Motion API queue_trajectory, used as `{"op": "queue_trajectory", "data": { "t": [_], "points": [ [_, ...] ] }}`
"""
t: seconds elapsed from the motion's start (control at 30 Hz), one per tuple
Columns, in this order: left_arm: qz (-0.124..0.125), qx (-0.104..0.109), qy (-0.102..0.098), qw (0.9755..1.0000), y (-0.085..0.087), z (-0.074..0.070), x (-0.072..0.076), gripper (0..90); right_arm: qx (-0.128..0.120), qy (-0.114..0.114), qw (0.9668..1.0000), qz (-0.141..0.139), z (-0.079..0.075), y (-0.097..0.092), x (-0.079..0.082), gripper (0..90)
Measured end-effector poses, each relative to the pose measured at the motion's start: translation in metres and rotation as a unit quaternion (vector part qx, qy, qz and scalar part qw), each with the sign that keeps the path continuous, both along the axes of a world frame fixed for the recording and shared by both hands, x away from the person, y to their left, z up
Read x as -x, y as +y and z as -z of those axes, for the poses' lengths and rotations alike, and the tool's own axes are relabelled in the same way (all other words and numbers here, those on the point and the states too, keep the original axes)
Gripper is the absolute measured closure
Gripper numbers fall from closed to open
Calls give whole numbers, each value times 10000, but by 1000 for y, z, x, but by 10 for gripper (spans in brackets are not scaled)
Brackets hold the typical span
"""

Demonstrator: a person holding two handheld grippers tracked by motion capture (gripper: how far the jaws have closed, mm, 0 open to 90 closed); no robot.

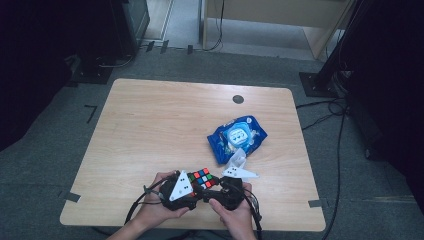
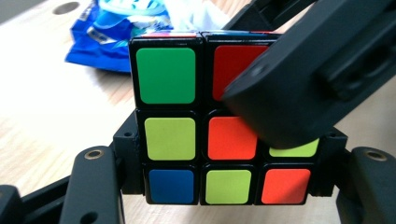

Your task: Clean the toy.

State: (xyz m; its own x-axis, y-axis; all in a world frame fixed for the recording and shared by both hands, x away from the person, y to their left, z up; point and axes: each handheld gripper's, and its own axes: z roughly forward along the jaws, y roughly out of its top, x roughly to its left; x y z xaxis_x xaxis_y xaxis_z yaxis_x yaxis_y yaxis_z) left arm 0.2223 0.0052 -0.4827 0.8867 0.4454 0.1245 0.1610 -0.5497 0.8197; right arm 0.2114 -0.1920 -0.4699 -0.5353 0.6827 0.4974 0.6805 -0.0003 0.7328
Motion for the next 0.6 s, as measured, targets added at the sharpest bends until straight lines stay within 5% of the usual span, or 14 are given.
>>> {"op": "queue_trajectory", "data": {
  "t": [0.23, 0.33, 0.37, 0.43, 0.5, 0.6],
  "points": [
    [-196, 577, 358, 9975, 20, -6, -14, 339, -695, -424, 9967, -55, -6, -13, 2, 314],
    [-161, 775, 360, 9962, 27, -8, -15, 339, -901, -601, 9940, 162, -7, -23, 3, 384],
    [-92, 894, 332, 9954, 28, -10, -14, 339, -1050, -726, 9910, 403, -6, -33, 2, 533],
    [-47, 1022, 298, 9943, 28, -11, -12, 339, -840, -751, 9914, 667, -5, -38, 0, 671],
    [12, 1090, 281, 9936, 28, -11, -11, 338, -647, -711, 9925, 758, -3, -39, -2, 709],
    [135, 1082, 271, 9937, 26, -10, -9, 338, -493, -734, 9941, 633, 1, -33, -3, 772]
  ]
}}
